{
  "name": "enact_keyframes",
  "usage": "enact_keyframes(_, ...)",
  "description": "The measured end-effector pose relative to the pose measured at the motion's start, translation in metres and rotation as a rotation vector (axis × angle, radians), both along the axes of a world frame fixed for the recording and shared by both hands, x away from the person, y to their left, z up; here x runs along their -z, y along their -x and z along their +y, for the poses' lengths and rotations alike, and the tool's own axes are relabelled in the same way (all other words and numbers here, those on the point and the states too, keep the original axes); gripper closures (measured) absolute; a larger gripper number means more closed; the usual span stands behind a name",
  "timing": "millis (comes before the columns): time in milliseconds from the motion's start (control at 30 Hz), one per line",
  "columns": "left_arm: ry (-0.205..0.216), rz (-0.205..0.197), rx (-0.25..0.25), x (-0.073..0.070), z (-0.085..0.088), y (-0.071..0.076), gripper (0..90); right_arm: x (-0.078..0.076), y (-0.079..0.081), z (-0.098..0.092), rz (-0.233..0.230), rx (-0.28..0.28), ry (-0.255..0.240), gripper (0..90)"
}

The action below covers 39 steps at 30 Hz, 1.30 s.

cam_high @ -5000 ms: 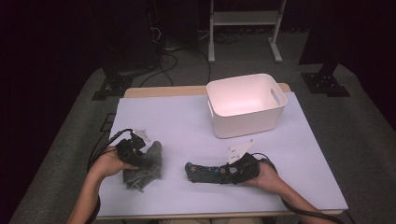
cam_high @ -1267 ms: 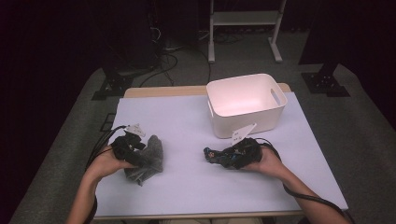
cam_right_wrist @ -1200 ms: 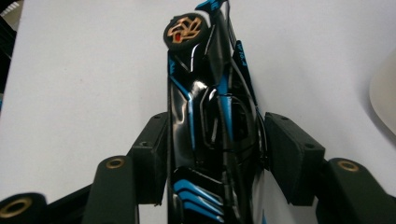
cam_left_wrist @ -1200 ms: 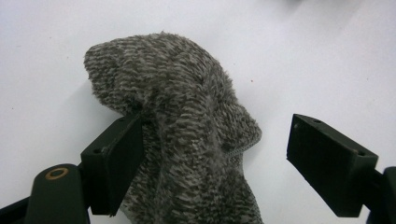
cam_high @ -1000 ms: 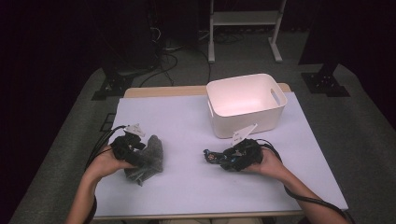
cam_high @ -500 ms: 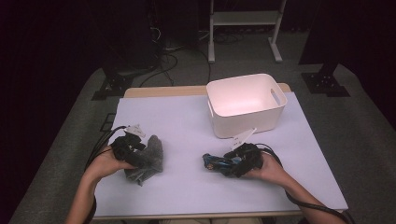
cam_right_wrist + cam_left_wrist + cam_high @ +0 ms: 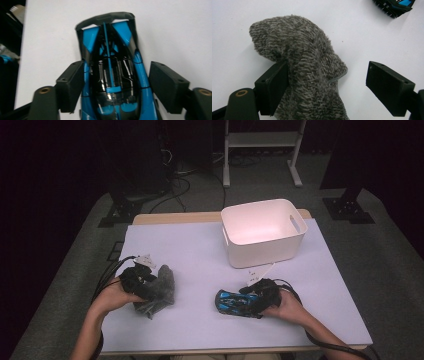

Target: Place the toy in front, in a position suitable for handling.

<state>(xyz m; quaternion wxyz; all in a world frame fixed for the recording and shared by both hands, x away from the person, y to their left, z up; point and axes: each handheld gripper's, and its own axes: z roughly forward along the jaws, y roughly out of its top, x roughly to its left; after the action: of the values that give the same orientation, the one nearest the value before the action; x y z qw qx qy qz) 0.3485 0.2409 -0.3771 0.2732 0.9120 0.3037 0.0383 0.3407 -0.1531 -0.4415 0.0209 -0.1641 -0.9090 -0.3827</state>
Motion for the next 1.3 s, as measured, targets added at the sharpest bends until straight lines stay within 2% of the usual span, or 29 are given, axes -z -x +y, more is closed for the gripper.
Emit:
enact_keyframes(33, -0.003, 0.0, 0.0, 0.0, 0.0, 0.0, 17.5, 0.0, 0.0, 0.0, 0.006, -0.008, 0.0, 23.6)
enact_keyframes(100, 0.001, 0.003, -0.003, 0.001, 0.0, 0.0, 17.5, 0.001, 0.001, 0.002, -0.016, -0.028, 0.017, 21.0)
enact_keyframes(133, 0.001, 0.002, 0.002, 0.001, 0.0, 0.0, 17.5, 0.0, 0.002, 0.003, -0.008, -0.031, 0.017, 20.1)
enact_keyframes(333, 0.005, 0.002, 0.002, 0.003, -0.001, 0.0, 16.8, 0.006, 0.002, 0.014, -0.054, -0.076, 0.108, 20.5)
enact_keyframes(367, 0.005, 0.002, 0.002, 0.003, -0.001, 0.0, 16.7, 0.006, 0.002, 0.014, -0.054, -0.076, 0.108, 20.5)
enact_keyframes(400, 0.01, 0.0, 0.003, 0.003, -0.001, 0.0, 16.7, 0.008, 0.004, 0.018, -0.105, -0.09, 0.14, 24.1)
enact_keyframes(433, 0.012, 0.001, 0.001, 0.003, -0.001, 0.001, 16.7, 0.008, 0.004, 0.019, -0.12, -0.098, 0.144, 24.5)
enact_keyframes(500, 0.009, 0.003, 0.0, 0.004, 0.0, 0.001, 16.7, 0.009, 0.006, 0.018, -0.141, -0.103, 0.142, 24.7)
enact_keyframes(700, 0.011, 0.014, -0.001, 0.009, 0.002, 0.003, 16.6, 0.01, 0.007, 0.016, -0.15, -0.103, 0.126, 25.0)
enact_keyframes(1000, 0.01, 0.016, 0.0, 0.008, 0.002, 0.002, 16.6, 0.011, 0.005, 0.014, -0.117, -0.099, 0.085, 25.1)
enact_keyframes(1200, 0.015, 0.013, 0.0, 0.009, 0.0, 0.003, 15.8, 0.008, 0.013, 0.017, -0.135, -0.132, 0.093, 25.1)
enact_keyframes(1300, 0.016, 0.008, 0.001, 0.009, 0.0, 0.005, 15.8, 0.006, 0.016, 0.019, -0.136, -0.149, 0.082, 25.1)
